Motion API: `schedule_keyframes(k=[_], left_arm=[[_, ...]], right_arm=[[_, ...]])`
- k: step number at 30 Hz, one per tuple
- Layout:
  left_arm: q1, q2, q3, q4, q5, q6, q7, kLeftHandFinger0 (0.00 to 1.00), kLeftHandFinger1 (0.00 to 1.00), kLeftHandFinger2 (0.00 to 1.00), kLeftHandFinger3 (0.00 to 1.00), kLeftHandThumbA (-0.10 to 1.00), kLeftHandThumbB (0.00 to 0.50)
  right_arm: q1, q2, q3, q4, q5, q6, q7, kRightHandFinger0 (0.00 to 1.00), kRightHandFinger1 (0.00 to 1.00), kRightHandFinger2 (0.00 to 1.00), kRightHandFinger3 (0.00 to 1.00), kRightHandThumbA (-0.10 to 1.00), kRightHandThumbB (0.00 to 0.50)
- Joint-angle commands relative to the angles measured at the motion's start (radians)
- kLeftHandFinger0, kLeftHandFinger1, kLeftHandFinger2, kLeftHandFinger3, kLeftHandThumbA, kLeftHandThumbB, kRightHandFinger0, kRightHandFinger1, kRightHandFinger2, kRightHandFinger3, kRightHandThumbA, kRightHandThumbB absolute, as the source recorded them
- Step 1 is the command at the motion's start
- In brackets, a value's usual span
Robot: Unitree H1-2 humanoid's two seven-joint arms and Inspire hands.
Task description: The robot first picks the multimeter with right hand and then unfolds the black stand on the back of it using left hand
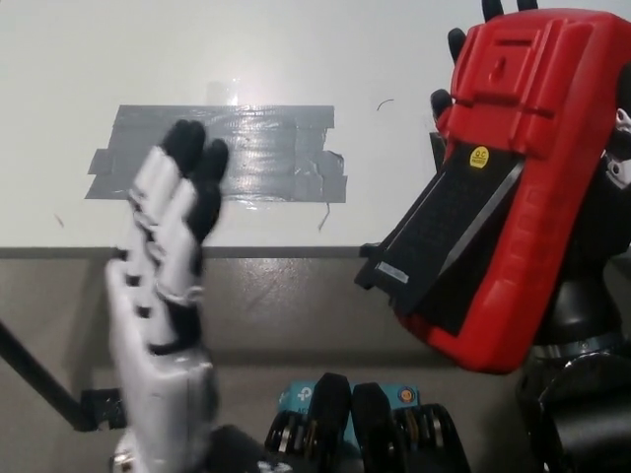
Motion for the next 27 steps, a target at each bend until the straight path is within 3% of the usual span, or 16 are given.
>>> schedule_keyframes(k=[1, 10, 13, 19, 22, 24, 25, 26, 27], left_arm=[[-0.015, 0.06, -0.074, -0.052, -0.117, 0.077, -0.204, 1.0, 1.0, 1.0, 1.0, 1.0, 0.5], [0.033, 0.073, -0.085, 0.06, 0.031, -0.023, -0.131, 1.0, 1.0, 1.0, 1.0, 1.0, 0.487], [0.042, 0.076, -0.09, 0.062, 0.038, -0.014, -0.147, 1.0, 1.0, 1.0, 1.0, 1.0, 0.489], [0.048, 0.078, -0.102, 0.085, -0.014, -0.027, -0.1, 1.0, 1.0, 1.0, 1.0, 1.0, 0.499], [0.075, 0.059, -0.095, 0.059, -0.074, -0.018, -0.111, 1.0, 1.0, 1.0, 1.0, 1.0, 0.5], [0.075, 0.069, -0.102, 0.051, -0.128, -0.027, -0.097, 1.0, 0.79, 0.81, 1.0, 1.0, 0.5], [0.09, 0.067, -0.103, 0.036, -0.148, -0.025, -0.109, 1.0, 0.49, 0.68, 1.0, 1.0, 0.5], [0.1, 0.065, -0.104, 0.026, -0.159, -0.025, -0.114, 0.94, 0.42, 0.64, 1.0, 1.0, 0.5], [0.101, 0.066, -0.105, 0.022, -0.144, -0.027, -0.101, 0.84, 0.34, 0.68, 1.0, 1.0, 0.469]], right_arm=[[-0.044, 0.028, 0.006, -0.026, 0.009, -0.053, 0.003, 0.01, 0.5, 0.88, 1.0, -0.1, 0.056], [-0.045, 0.045, 0.014, -0.031, -0.015, -0.07, -0.002, 0.05, 0.59, 0.97, 1.0, -0.1, 0.045], [-0.047, 0.051, 0.017, -0.035, -0.026, -0.069, -0.006, 0.05, 0.6, 0.97, 1.0, -0.1, 0.043], [-0.049, 0.048, 0.02, -0.035, -0.024, -0.072, -0.012, 0.03, 0.59, 0.95, 1.0, -0.1, 0.048], [-0.049, 0.065, 0.018, -0.039, -0.012, -0.084, -0.036, 0.02, 0.56, 0.91, 1.0, -0.1, 0.074], [-0.049, 0.075, 0.013, -0.041, 0.002, -0.094, -0.051, 0.01, 0.55, 0.9, 1.0, -0.1, 0.071], [-0.052, 0.078, 0.012, -0.041, 0.003, -0.099, -0.052, 0.01, 0.53, 0.89, 1.0, -0.1, 0.071], [-0.054, 0.08, 0.011, -0.041, 0.004, -0.103, -0.053, 0.01, 0.53, 0.88, 1.0, -0.1, 0.071], [-0.056, 0.081, 0.01, -0.042, 0.012, -0.106, -0.063, 0.01, 0.53, 0.88, 1.0, -0.1, 0.077]])
